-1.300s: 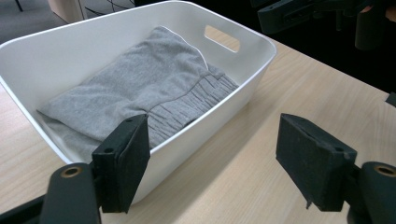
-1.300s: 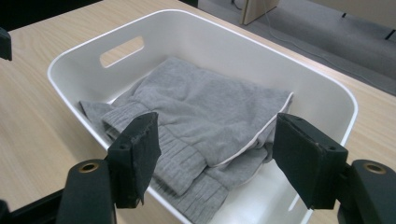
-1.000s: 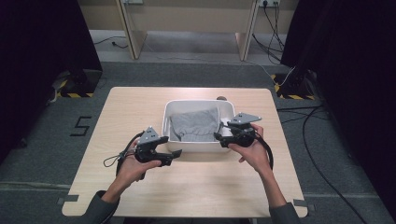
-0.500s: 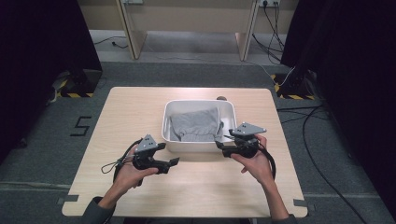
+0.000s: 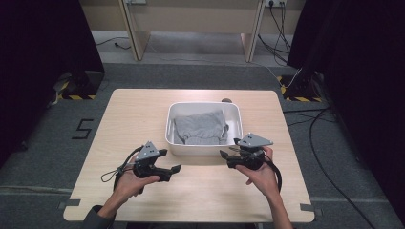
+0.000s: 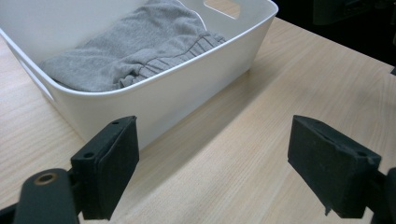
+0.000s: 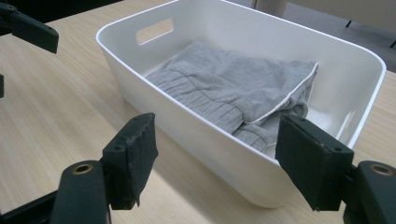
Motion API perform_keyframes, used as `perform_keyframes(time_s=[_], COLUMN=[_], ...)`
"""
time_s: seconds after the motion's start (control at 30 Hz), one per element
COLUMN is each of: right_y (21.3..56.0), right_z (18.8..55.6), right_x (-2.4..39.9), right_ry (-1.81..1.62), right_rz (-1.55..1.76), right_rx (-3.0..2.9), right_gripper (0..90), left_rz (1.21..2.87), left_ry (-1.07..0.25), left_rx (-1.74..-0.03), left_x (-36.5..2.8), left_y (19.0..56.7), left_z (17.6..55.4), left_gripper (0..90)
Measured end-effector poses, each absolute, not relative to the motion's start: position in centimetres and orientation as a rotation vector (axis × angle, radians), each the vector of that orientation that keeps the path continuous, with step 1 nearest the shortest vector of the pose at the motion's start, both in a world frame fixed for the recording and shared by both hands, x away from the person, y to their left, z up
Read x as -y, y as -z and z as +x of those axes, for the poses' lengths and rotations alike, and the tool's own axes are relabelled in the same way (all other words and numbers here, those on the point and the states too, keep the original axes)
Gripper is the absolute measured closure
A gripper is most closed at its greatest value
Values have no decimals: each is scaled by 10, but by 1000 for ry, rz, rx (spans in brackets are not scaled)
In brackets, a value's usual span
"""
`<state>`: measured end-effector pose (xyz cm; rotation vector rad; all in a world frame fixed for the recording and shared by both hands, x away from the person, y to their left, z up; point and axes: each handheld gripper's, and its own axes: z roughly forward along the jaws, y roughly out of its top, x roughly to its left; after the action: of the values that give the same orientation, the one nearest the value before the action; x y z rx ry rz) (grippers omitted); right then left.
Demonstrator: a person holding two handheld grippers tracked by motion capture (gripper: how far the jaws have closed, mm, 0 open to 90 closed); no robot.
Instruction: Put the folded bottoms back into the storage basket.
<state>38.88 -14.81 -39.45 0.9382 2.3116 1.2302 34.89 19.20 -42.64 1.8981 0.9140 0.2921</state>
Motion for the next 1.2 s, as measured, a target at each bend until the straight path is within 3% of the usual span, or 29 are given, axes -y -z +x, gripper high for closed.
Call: perform_keyframes(time_s=[1.2], right_y=[416], right_z=[360], right_x=[162], right_ry=[-1237], right_rz=[956], right_rx=[-2318], right_gripper=[276], left_rz=[1892], left_ry=[-323], left_rx=[-973], left_x=[-218], left_y=[438], left_z=[336], left_gripper=[162])
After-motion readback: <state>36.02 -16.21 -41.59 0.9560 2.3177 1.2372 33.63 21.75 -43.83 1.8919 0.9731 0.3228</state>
